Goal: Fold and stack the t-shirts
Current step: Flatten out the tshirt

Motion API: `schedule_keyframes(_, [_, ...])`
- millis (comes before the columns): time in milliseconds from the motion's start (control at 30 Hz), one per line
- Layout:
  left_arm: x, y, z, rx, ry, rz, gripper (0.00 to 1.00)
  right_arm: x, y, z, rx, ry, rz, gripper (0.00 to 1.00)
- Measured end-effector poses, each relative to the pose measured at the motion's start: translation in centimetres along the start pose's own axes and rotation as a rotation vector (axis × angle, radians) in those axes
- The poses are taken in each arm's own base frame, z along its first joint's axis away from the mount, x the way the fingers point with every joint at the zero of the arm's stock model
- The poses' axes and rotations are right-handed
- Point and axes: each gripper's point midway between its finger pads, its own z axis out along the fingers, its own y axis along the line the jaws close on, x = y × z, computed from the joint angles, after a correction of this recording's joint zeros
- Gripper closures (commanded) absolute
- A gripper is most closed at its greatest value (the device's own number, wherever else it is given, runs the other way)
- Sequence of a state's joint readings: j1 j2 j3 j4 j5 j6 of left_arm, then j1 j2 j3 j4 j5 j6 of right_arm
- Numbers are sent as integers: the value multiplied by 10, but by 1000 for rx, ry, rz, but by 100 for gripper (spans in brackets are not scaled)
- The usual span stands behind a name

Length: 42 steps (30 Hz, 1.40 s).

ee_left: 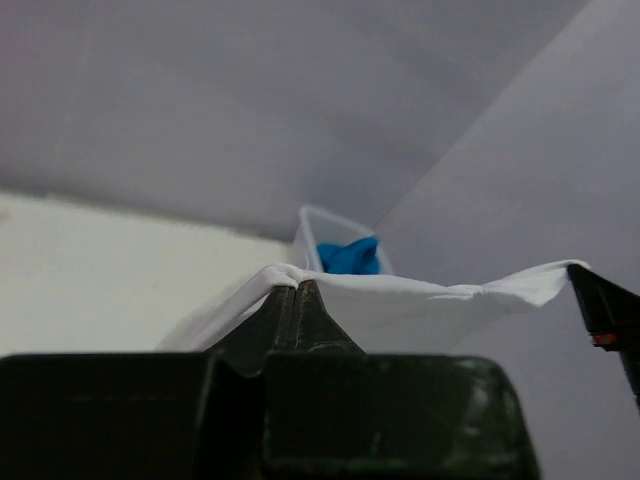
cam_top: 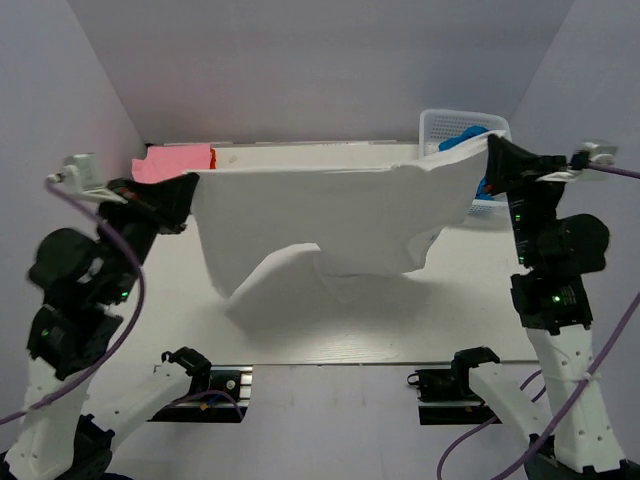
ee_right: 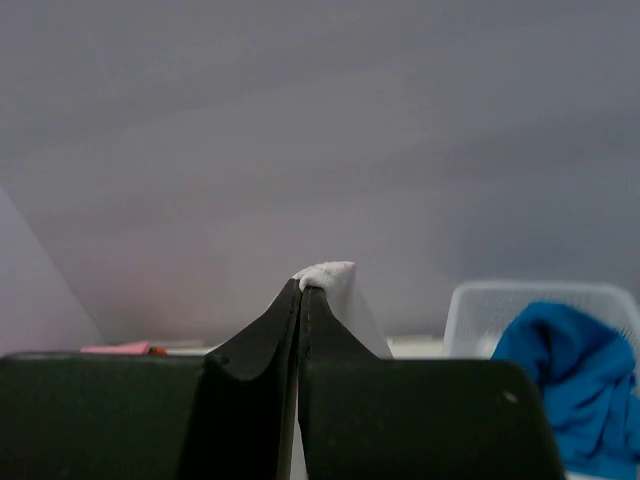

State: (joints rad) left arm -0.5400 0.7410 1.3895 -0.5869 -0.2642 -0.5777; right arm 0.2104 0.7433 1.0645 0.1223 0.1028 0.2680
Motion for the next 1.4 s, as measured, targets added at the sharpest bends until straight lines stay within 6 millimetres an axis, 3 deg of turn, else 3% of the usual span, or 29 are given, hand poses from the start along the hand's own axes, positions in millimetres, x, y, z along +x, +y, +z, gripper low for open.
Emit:
schedule_keyframes(167, [-82, -55, -49, 212, -166, 32, 100, -99, 23, -18, -44, -191, -60, 100])
schedule_keyframes(300, [-141, -93, -94, 351, -285, 68, 100, -179, 43, -47, -76, -356, -98, 100])
schedule_keyframes(433, [-176, -112, -125, 424, -368, 94, 100, -238, 57, -77, -102, -489, -131, 100])
schedule_keyframes(567, [-177, -112, -125, 419, -368, 111, 100, -269, 64, -82, -105, -551, -158, 100])
schedule_keyframes(700, [-162, -101, -90, 339, -326, 120, 100, -255, 56, -48, -68, -503, -181, 100])
schedule_keyframes(767, [-145, -89, -57, 261, -287, 129, 100, -227, 48, -19, -47, -435, -194, 100])
schedule_keyframes(867, [-101, -56, 8, 85, -198, 146, 100, -152, 29, 30, -19, -278, -205, 100])
schedule_keyframes(967, [-29, -3, 77, -135, -61, 195, 100, -52, 4, 69, 11, -74, -214, 100])
schedule_keyframes(1067, [63, 66, 126, -363, 108, 258, 100, 68, -26, 89, 38, 156, -213, 100])
schedule_keyframes(1200, [173, 166, 142, -632, 328, 337, 100, 220, -64, 80, 83, 462, -188, 100])
schedule_keyframes(1300, [219, 226, 143, -778, 434, 368, 100, 294, -84, 71, 114, 619, -179, 100])
schedule_keyframes(1400, [248, 268, 153, -865, 491, 374, 100, 346, -97, 68, 131, 728, -174, 100])
